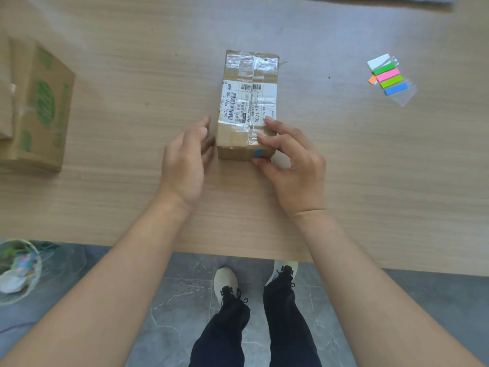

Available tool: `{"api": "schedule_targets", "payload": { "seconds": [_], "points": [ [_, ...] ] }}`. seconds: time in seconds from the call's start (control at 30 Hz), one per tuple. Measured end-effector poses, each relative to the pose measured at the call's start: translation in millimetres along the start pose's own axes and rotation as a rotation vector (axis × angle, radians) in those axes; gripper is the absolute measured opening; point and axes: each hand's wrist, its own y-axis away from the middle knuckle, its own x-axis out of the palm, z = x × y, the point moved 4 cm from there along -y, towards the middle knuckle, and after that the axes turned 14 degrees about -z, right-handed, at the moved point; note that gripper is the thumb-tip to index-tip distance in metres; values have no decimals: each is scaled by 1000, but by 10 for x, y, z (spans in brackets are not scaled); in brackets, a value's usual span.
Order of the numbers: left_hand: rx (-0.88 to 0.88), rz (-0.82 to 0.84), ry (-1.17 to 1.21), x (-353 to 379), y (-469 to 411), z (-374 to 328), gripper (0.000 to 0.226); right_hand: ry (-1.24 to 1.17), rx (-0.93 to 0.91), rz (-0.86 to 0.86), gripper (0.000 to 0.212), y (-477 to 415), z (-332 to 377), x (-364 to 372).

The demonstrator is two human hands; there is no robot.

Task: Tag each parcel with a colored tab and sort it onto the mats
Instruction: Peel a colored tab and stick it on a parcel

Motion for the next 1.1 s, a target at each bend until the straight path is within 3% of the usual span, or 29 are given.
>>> {"api": "schedule_targets", "payload": {
  "seconds": [0.07, 0.17, 0.27, 0.57, 0.83, 1.1],
  "points": [
    [-40, 92, 43, 120, 95, -105, 37, -88, 187, -20, 32, -9, 44, -4],
    [-51, 90, 38, 174, 139, -204, 46, -298, 647, -153, 23, -47, 239, -20],
    [-42, 108, 8, 182, 184, -385, 45, -361, 797, -137, 16, -156, 344, -8],
    [94, 231, 61, 361, 537, -1440, 52, -213, 686, -152, 31, -793, 926, -318],
    [254, 323, 37, 662, 897, -2249, 55, -220, 663, -185, 42, -1463, 1419, -833],
    [203, 330, -2, 1300, 667, -2355, 48, -221, 675, -195, 40, -2034, 1057, -903]
  ]
}}
